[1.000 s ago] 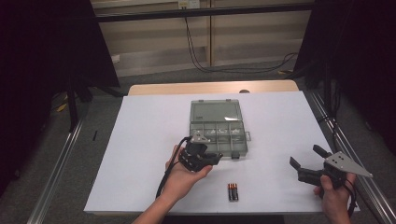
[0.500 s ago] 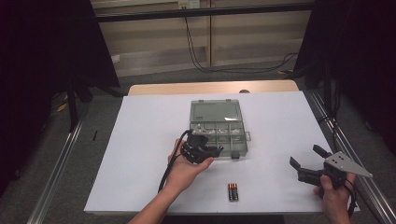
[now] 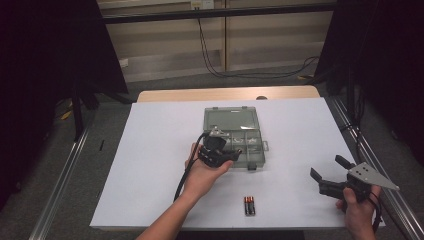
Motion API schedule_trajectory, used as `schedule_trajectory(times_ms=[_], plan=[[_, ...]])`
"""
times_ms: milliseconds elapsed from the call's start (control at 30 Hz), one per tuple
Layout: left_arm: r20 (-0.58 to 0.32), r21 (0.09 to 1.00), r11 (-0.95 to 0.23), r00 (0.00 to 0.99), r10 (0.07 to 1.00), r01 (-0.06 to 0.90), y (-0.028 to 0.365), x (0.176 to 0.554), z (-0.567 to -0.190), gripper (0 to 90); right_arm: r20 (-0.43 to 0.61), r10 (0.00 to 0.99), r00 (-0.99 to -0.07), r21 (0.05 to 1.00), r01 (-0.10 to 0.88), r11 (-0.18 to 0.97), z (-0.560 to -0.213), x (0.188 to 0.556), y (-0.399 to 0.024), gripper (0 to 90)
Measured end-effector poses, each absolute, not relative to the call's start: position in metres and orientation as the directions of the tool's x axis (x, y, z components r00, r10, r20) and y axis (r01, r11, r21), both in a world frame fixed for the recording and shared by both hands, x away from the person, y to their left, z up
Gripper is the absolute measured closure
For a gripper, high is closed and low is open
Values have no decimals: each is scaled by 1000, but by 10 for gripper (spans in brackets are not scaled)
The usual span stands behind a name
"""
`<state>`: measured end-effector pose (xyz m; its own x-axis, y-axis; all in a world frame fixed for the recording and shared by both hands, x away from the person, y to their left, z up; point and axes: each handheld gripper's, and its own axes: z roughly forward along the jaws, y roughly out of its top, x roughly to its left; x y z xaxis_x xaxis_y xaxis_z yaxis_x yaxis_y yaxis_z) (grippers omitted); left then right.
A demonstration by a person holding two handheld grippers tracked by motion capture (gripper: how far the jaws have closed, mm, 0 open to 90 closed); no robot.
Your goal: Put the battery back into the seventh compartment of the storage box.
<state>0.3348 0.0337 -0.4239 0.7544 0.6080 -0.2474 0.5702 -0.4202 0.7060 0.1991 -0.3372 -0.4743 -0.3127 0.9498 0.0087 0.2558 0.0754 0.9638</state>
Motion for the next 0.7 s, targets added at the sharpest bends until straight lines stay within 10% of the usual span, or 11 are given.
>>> schedule_trajectory(times_ms=[700], plan=[[-271, 689, -374, 700, 661, 620, 17, 354, -439, 771, 13, 950, -311, 965, 254, 69, -474, 199, -337, 32]])
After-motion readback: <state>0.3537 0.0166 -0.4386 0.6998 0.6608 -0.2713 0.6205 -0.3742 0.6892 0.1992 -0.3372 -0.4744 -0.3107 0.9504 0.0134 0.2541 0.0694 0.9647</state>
